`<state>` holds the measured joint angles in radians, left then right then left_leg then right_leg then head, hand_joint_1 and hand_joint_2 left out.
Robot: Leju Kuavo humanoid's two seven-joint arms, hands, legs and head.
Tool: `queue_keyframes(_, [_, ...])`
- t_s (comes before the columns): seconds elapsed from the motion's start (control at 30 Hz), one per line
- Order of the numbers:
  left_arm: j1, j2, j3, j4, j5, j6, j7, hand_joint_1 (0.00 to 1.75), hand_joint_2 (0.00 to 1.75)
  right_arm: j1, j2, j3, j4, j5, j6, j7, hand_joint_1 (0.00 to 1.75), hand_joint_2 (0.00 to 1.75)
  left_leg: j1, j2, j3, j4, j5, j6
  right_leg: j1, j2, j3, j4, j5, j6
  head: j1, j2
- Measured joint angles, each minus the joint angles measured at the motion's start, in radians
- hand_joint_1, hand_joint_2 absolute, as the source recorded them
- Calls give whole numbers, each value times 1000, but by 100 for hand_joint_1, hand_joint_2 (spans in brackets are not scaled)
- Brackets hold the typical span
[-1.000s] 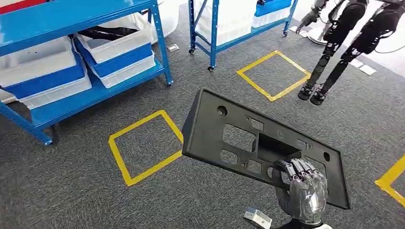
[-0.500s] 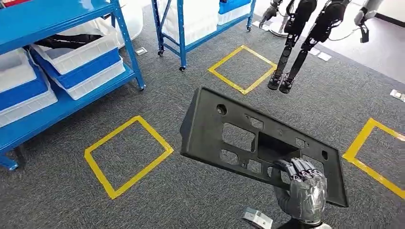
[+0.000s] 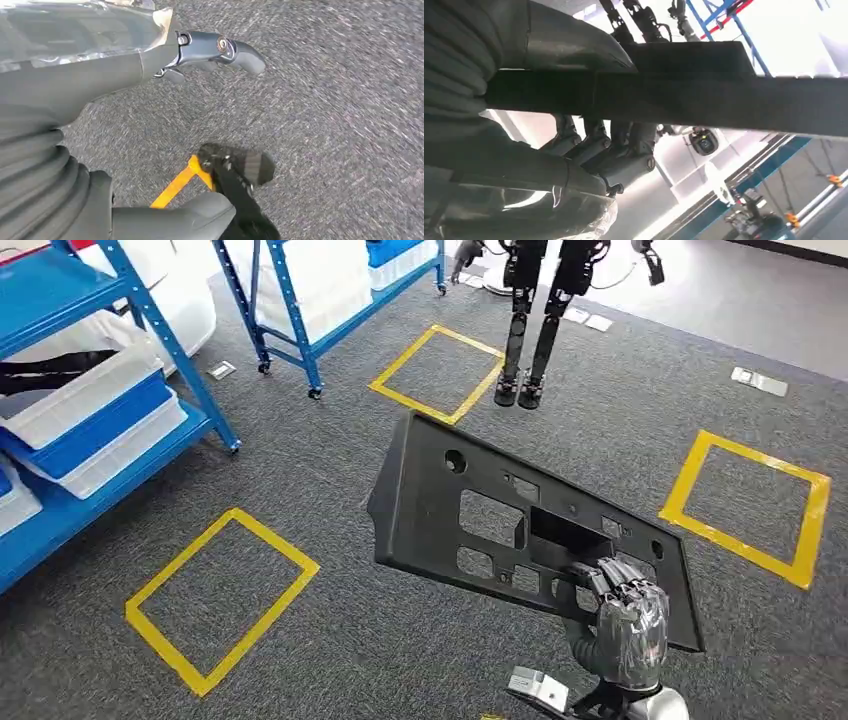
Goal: Take the parts from the cabinet and place them on the table.
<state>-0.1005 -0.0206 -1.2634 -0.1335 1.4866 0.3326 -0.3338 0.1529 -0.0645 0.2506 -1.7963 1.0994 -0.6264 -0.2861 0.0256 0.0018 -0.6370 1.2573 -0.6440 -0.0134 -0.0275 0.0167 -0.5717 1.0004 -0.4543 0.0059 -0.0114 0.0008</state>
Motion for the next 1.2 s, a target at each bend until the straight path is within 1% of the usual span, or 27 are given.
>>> queue_keyframes(0.03, [3, 0, 1, 0, 0, 1, 0, 0, 175, -1, 0, 2, 5, -1, 0, 0, 175, 175, 0, -3, -33, 57, -11, 2, 5, 13, 0, 0, -1, -1, 0, 0])
queue_keyframes(0.07, [4, 0, 1, 0, 0, 1, 0, 0, 175, -1, -1, 4, 8, -1, 0, 0, 175, 175, -1, -4, -44, 66, 1, 6, 9, 27, 1, 0, -1, -1, 0, 0])
queue_keyframes(0.1, [5, 0, 2, 0, 0, 1, 0, 0, 175, -1, -1, 5, 13, -1, 0, 0, 175, 175, -2, -5, -33, 23, 42, 12, 13, 43, 2, 1, -1, -1, 0, 0])
queue_keyframes(0.17, [5, 0, 2, 0, 0, 1, 0, 0, 175, -3, -1, 5, 17, -1, 0, 0, 175, 175, -5, -29, 42, -152, 145, 29, 18, 71, 8, 1, -1, -1, 0, 0])
queue_keyframes(0.2, [4, 2, 2, 1, 0, 1, 0, 0, 175, -4, -1, 5, 18, -1, 0, 0, 175, 175, -6, -77, 74, -228, 170, 43, 16, 83, 8, 1, -1, -1, 0, 0])
queue_keyframes(0.23, [5, 3, 2, 2, 0, 1, 0, 0, 175, -8, -1, 6, 20, -1, 0, 0, 175, 175, -4, -88, 81, -239, 161, 45, 29, 90, 4, 4, 0, 1, 4, 0])
queue_keyframes(0.33, [2, 3, 2, 2, 0, 1, 0, 0, 175, -9, -2, 6, 22, -1, 0, 0, 175, 175, -16, -55, 82, -243, 163, 44, 15, 121, -8, -2, 8, 14, -1, 0])
queue_keyframes(0.37, [1, -1, 2, 2, 0, 1, 0, 0, 175, -10, -2, 6, 22, -1, -1, 0, 175, 175, -9, -39, 90, -262, 171, 48, 29, 133, -21, -3, 8, 21, 0, 0])
queue_keyframes(0.4, [-1, -3, 2, 2, 0, 1, -1, 0, 175, -9, -5, 6, 23, 0, -1, 0, 175, 175, -8, -25, 97, -273, 179, 49, 20, 88, -24, 20, -2, 19, 0, 0])
queue_keyframes(0.43, [0, -3, 2, 2, 0, 1, -1, 0, 175, -14, -6, 8, 24, 0, -1, 0, 175, 175, -5, -14, 100, -280, 181, 55, 26, 41, -48, 67, -28, 15, 6, 0])
queue_keyframes(0.47, [2, -2, 3, 3, 0, 1, -1, 0, 175, -17, -5, 10, 25, -1, -1, -1, 175, 175, -6, 3, 101, -280, 181, 56, 25, 13, -92, 150, -64, 14, 13, 0])
queue_keyframes(0.53, [3, -4, 3, 3, 0, 1, -1, 0, 175, -16, -6, 12, 27, -1, -1, -1, 175, 175, -8, 32, 100, -280, 179, 55, 17, -3, -173, 306, -117, 19, 13, 0])
queue_keyframes(0.57, [4, -3, 3, 3, 0, 1, -1, 0, 175, -16, -7, 13, 30, -1, -1, -1, 175, 175, -7, 45, 100, -279, 178, 53, 12, -5, -187, 332, -117, 27, 14, 0])
queue_keyframes(0.6, [3, -4, 3, 3, 0, 1, -1, 0, 175, -16, -8, 13, 33, -1, -1, -1, 175, 175, -5, 58, 101, -279, 176, 50, 6, -8, -174, 302, -98, 40, 13, 0])
queue_keyframes(0.67, [3, -6, 3, 3, 0, 1, -1, 0, 175, -17, -10, 13, 35, -1, -1, -1, 175, 175, 1, 81, 108, -276, 169, 39, -8, -37, -84, 135, -32, 69, 13, 0])
queue_keyframes(0.7, [3, -5, 3, 3, 0, 1, -1, 0, 175, -18, -10, 13, 35, -1, -1, -1, 175, 175, -1, 89, 113, -273, 163, 30, -11, -90, -32, 46, -6, 79, 16, 0])
queue_keyframes(0.73, [4, -1, 3, 5, 0, 0, -2, 0, 175, -23, -10, 13, 35, -5, -1, -3, 175, 175, -14, 100, 111, -262, 151, 18, -6, -141, -7, 2, -3, 75, 25, 0])
queue_keyframes(0.77, [4, -3, 4, 4, 1, -5, -6, 0, 175, -25, -10, 15, 37, -14, -2, -8, 175, 175, -11, 110, 114, -263, 148, 12, 0, -118, -12, 11, 1, 57, 22, 0])
queue_keyframes(0.87, [4, -6, 21, 5, 6, -56, -11, 0, 175, -35, -19, 27, 49, -55, -3, -36, 175, 175, -5, 153, 127, -268, 145, 0, 1, -70, -21, 13, 5, 33, 11, 0])
queue_keyframes(0.9, [1, -8, 25, 5, 7, -57, -11, 0, 175, -36, -19, 31, 53, -64, -3, -42, 175, 175, 5, 115, 127, -256, 128, -9, -12, -57, -20, 11, 7, 25, 10, 0])
queue_keyframes(0.93, [2, -10, 29, 5, 8, -56, -13, 0, 175, -44, -21, 36, 59, -76, -4, -52, 175, 175, 5, 59, 110, -214, 95, -6, -8, -45, -21, 11, 9, 19, 9, 0])
queue_keyframes(0.97, [5, -12, 33, 5, 10, -56, -14, 0, 175, -55, -20, 43, 67, -81, -4, -57, 175, 175, 4, 27, 79, -147, 56, -4, -5, -35, -22, 11, 10, 7, 7, 0])
queue_keyframes(1.03, [13, -14, 47, 5, 10, -53, -11, 0, 175, -73, -18, 63, 90, -86, -5, -63, 175, 175, 2, -1, -6, 21, -13, -1, 5, -3, -24, 11, 11, 0, 6, 0])
queue_keyframes(1.07, [16, -15, 55, 5, 11, -53, -5, 0, 175, -78, -17, 67, 99, -89, -5, -66, 175, 175, 2, -4, -32, 61, -14, 2, 10, 11, -23, 11, 12, -3, 6, 0])
queue_keyframes(1.13, [20, -16, 74, 5, 11, -53, 9, 0, 175, -91, -18, 75, 115, -91, -5, -68, 175, 175, -1, -6, -22, 8, 45, 15, 16, 41, -22, 11, 13, -3, 5, 0])
queue_keyframes(1.17, [20, -16, 92, 5, 11, -61, 19, 0, 175, -98, -19, 80, 123, -101, -5, -71, 175, 175, -4, -14, 19, -90, 104, 26, 18, 58, -20, 11, 13, -4, 6, 0])
queue_keyframes(1.2, [20, -16, 106, 5, 11, -66, 25, 0, 175, -101, -24, 81, 127, -119, -5, -77, 175, 175, -8, -39, 58, -173, 145, 37, 19, 69, -18, 11, 14, -5, 5, 0])
